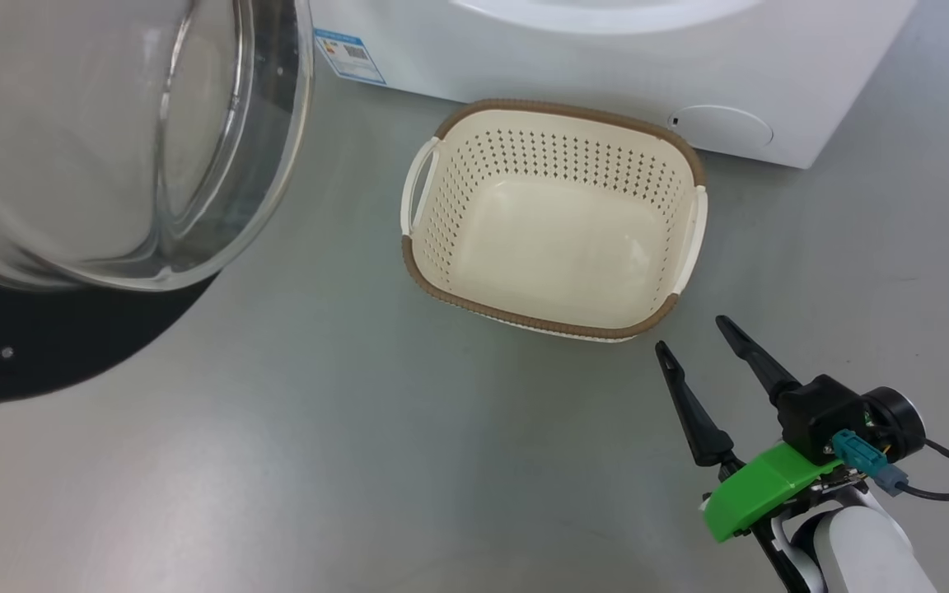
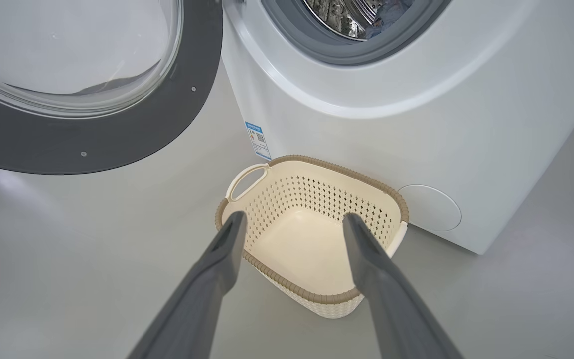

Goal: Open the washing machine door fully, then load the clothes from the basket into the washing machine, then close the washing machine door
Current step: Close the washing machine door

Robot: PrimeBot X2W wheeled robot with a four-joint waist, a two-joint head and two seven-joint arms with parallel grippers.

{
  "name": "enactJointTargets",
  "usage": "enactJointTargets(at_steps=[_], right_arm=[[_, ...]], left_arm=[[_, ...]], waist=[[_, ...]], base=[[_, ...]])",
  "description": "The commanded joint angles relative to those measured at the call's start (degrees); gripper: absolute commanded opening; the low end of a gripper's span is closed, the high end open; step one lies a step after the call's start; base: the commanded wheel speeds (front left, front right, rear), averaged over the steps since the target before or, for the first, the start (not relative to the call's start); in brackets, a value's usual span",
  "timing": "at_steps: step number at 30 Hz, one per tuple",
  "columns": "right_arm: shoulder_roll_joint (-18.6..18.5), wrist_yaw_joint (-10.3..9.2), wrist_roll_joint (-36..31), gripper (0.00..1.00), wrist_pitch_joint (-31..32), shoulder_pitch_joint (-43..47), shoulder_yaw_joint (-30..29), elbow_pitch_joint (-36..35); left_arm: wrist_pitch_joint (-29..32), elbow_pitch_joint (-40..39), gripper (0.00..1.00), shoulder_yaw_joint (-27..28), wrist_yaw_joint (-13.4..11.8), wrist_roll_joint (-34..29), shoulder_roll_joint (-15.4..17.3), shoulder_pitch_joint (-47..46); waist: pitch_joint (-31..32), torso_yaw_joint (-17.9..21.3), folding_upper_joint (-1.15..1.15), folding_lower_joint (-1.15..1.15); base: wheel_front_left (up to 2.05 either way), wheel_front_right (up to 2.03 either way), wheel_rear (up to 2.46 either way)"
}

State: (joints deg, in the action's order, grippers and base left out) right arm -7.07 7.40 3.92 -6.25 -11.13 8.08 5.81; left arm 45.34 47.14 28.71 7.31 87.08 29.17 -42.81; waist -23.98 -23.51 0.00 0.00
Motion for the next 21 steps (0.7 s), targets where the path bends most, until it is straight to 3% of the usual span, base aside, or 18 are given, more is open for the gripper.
enactJointTargets(at_steps=[1, 21], right_arm=[[1.0, 0.09, 1.0, 1.0, -0.8, -1.1, 1.5, -0.8], [2.9, 0.09, 2.3, 1.0, -4.7, -1.8, 1.6, 4.2]], left_arm=[[1.9, -2.9, 0.0, -0.2, 0.2, -0.2, 3.2, 2.4], [17.2, -21.5, 0.0, -0.2, 0.2, 7.2, -4.1, 12.1]], waist=[[0.5, 0.3, 0.0, 0.0], [4.3, 2.5, 0.0, 0.0]], base=[[0.0, 0.0, 0.0], [0.0, 0.0, 0.0]])
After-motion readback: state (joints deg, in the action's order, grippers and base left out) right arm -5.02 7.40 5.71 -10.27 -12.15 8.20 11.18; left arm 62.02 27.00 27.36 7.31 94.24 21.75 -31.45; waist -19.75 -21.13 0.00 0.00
